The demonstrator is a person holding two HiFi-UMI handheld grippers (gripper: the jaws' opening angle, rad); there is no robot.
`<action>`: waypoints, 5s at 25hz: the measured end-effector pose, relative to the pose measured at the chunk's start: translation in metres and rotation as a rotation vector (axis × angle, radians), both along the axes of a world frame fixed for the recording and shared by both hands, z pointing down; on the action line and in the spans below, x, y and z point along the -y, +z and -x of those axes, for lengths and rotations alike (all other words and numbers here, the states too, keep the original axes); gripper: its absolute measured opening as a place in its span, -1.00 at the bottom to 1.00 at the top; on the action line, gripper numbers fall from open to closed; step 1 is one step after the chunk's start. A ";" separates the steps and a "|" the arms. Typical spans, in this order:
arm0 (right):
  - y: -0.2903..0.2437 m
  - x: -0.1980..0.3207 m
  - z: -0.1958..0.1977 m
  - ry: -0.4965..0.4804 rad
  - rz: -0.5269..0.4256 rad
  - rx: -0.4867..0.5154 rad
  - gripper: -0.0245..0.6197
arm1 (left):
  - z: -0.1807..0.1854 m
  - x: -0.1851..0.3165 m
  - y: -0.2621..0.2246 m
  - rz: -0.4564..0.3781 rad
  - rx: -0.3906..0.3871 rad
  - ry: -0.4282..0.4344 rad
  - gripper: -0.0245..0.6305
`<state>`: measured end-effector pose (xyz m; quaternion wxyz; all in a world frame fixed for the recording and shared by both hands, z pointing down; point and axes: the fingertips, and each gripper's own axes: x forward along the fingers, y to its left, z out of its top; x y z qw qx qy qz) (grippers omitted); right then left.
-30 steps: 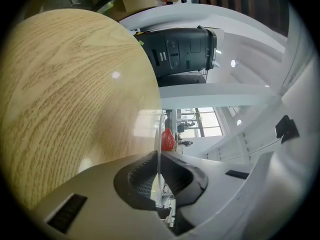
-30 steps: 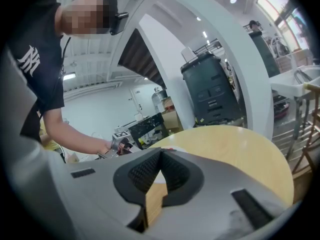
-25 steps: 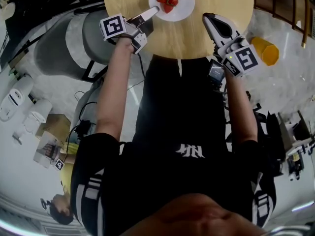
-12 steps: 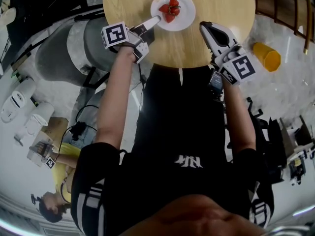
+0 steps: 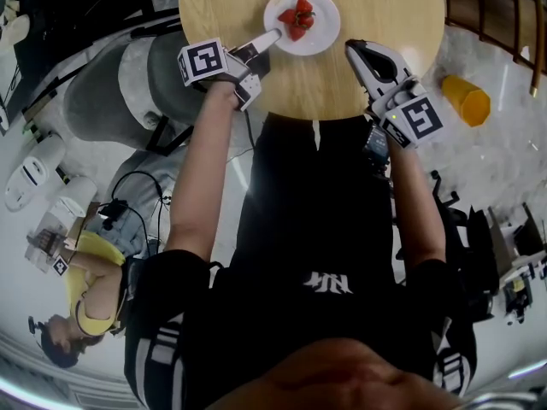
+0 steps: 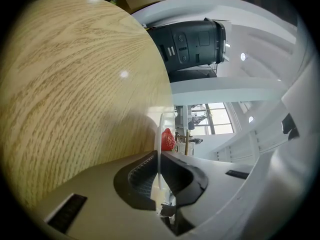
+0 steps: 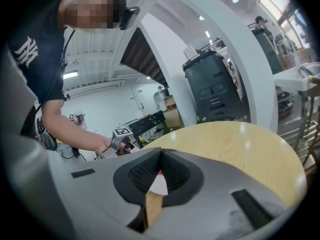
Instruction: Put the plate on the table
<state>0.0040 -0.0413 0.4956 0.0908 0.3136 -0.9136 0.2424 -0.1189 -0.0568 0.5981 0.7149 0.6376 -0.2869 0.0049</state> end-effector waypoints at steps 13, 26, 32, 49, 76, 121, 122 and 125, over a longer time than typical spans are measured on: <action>0.003 0.001 -0.002 -0.041 -0.042 -0.061 -0.93 | -0.001 -0.005 0.007 0.026 0.025 -0.002 -0.88; 0.006 -0.002 0.002 -0.081 -0.053 -0.074 -0.93 | 0.003 -0.006 0.016 -0.015 0.228 0.084 -0.82; 0.011 0.000 0.002 -0.091 -0.042 -0.093 -0.93 | 0.005 -0.006 0.019 -0.029 0.297 0.124 -0.78; 0.018 -0.006 -0.003 -0.105 -0.020 -0.105 -0.93 | 0.004 -0.007 0.020 -0.149 0.544 0.244 -0.65; 0.020 -0.009 -0.005 -0.106 -0.020 -0.105 -0.93 | 0.011 -0.006 0.020 -0.351 0.878 0.416 -0.49; -0.146 -0.022 -0.062 -0.237 -0.193 0.229 -0.94 | -0.104 -0.051 -0.248 -1.185 0.246 0.184 -0.89; -0.147 -0.023 -0.060 -0.252 -0.203 0.218 -0.94 | -0.103 -0.054 -0.249 -1.182 0.250 0.193 -0.89; -0.154 -0.031 -0.055 -0.290 -0.242 0.186 -0.94 | -0.098 -0.058 -0.248 -1.169 0.253 0.212 -0.89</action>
